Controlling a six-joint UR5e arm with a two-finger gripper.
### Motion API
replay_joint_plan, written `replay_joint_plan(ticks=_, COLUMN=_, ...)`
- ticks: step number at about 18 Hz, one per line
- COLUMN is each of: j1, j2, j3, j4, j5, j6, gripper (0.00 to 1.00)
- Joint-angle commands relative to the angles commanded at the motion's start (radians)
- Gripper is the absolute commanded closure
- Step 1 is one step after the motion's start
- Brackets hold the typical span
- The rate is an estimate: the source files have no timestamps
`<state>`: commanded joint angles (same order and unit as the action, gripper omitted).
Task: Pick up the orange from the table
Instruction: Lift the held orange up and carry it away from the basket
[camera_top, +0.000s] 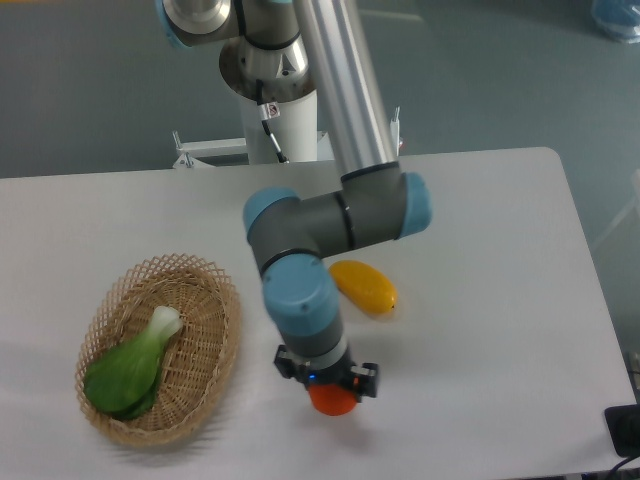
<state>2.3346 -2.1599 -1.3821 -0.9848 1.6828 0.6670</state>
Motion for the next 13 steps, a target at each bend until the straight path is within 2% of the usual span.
replay_joint_plan(ticks=2, j1=0.026, j2=0.014, j3=-0.005, j4=-0.003, j5=-0.005, j6=0.054, gripper=0.56)
replay_joint_plan(ticks=7, j1=0.118, j2=0.049, j3=0.0, j4=-0.075, j5=-0.063, j6=0.231, gripper=0.56)
replay_joint_plan(ticks=13, j1=0.163, j2=0.052, j3=0.011, j4=-0.081, j5=-0.064, j6=0.377, gripper=0.57)
